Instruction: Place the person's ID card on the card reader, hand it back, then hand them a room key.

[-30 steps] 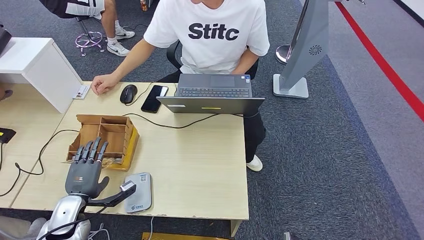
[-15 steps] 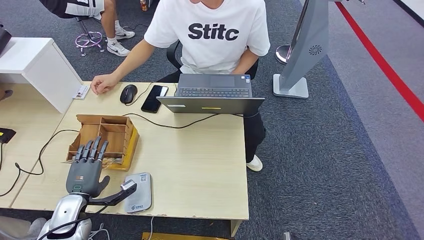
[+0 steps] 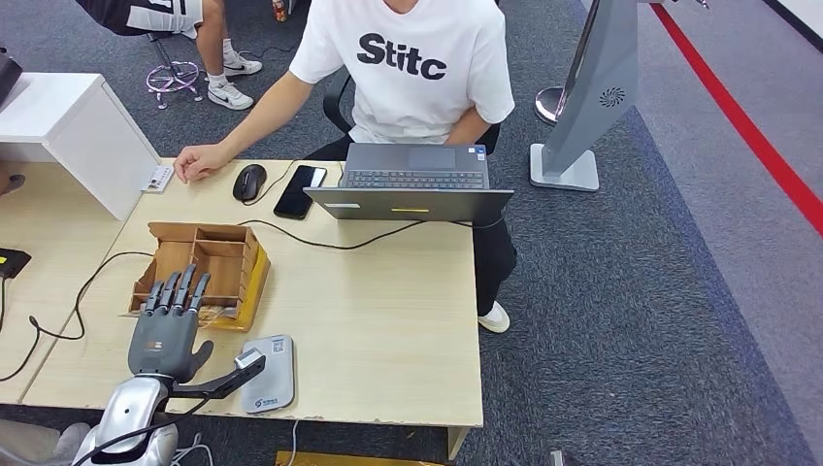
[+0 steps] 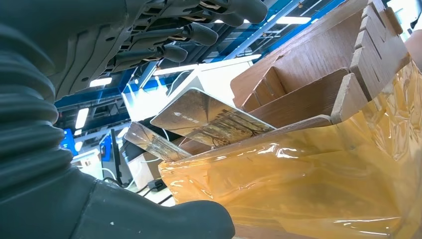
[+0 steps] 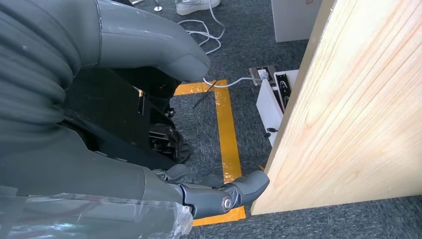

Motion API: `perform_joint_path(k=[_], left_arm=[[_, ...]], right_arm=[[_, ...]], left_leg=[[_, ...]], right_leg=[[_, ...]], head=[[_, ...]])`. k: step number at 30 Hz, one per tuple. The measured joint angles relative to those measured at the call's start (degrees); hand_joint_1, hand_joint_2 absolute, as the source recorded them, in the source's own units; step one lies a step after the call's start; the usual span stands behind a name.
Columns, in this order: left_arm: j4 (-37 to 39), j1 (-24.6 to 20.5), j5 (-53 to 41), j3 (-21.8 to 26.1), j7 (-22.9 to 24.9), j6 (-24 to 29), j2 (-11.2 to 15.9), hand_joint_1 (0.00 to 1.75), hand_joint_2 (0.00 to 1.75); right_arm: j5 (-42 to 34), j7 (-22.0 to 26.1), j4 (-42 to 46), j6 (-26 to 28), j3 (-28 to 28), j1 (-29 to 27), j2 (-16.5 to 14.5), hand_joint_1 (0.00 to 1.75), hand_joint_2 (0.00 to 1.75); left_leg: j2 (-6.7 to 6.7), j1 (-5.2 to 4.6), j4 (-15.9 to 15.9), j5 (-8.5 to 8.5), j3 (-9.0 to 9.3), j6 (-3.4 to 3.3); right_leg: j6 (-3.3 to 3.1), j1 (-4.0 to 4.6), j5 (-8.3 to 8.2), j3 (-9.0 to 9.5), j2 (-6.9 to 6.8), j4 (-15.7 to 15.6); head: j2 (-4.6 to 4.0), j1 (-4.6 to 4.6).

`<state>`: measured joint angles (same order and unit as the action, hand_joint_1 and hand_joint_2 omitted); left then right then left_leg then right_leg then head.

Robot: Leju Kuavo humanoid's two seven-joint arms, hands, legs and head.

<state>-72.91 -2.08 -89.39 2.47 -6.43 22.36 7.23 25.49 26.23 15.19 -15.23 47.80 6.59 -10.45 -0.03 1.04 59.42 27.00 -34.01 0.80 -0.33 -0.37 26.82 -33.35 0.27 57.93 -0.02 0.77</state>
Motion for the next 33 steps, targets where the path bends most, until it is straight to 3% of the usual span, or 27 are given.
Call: perform_joint_path(k=[2, 3, 33], left_arm=[[0.0, 0.0, 0.0, 0.0, 0.0, 0.0, 0.0, 1.4, 1.75], [0.0, 0.0, 0.0, 0.0, 0.0, 0.0, 0.0, 1.75, 1.75], [-2.5, 0.0, 0.0, 0.2, 1.4, 1.0, 0.5, 1.75, 1.75]], right_arm=[[0.0, 0.0, 0.0, 0.0, 0.0, 0.0, 0.0, 0.0, 1.75], [0.0, 0.0, 0.0, 0.0, 0.0, 0.0, 0.0, 0.0, 1.75], [0.1, 0.0, 0.0, -0.6, 0.5, 0.0, -0.3, 0.0, 1.75]], left_leg=[[0.0, 0.0, 0.0, 0.0, 0.0, 0.0], [0.0, 0.0, 0.0, 0.0, 0.0, 0.0], [-0.01, 0.0, 0.0, 0.0, -0.01, 0.0]], right_leg=[[0.0, 0.0, 0.0, 0.0, 0.0, 0.0], [0.0, 0.0, 0.0, 0.0, 0.0, 0.0], [0.0, 0.0, 0.0, 0.0, -0.01, 0.0]], head=[[0.0, 0.0], [0.0, 0.0], [0.0, 0.01]])
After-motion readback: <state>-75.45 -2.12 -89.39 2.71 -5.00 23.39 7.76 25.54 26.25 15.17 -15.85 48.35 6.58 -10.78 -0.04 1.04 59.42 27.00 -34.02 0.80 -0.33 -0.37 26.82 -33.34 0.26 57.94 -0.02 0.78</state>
